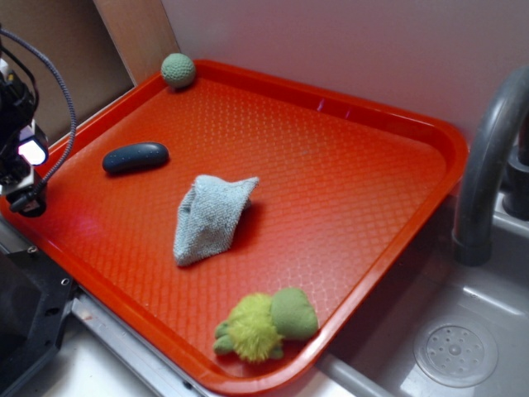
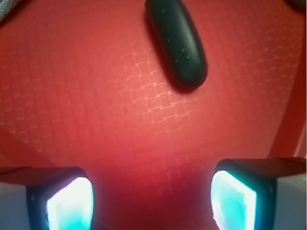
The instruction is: Grab the plastic pickle.
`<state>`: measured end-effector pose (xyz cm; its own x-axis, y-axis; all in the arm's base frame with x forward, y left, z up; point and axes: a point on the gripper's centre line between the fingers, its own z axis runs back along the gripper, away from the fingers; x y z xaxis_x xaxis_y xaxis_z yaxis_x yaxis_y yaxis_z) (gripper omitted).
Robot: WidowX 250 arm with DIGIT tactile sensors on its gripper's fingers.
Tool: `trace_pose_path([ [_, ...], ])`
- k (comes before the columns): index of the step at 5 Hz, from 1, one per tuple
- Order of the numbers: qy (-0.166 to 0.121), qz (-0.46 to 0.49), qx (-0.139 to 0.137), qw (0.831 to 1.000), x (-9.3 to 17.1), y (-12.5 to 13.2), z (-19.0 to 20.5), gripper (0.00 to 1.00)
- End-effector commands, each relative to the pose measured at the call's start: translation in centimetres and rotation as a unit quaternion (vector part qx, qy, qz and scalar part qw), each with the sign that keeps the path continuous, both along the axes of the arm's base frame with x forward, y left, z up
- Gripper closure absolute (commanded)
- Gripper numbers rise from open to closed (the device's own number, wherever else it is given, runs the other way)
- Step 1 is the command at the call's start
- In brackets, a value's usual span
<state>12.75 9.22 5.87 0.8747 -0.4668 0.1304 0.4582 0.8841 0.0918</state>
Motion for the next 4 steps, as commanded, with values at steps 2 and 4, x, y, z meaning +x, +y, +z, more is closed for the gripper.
trace_pose_path([
  [2, -0.007, -0.001, 0.007, 1.0, 0.6, 0.3, 0.2, 0.0],
  [4, -0.009, -0.028, 0.007, 1.0, -1.1, 2.7, -1.1, 0.0],
])
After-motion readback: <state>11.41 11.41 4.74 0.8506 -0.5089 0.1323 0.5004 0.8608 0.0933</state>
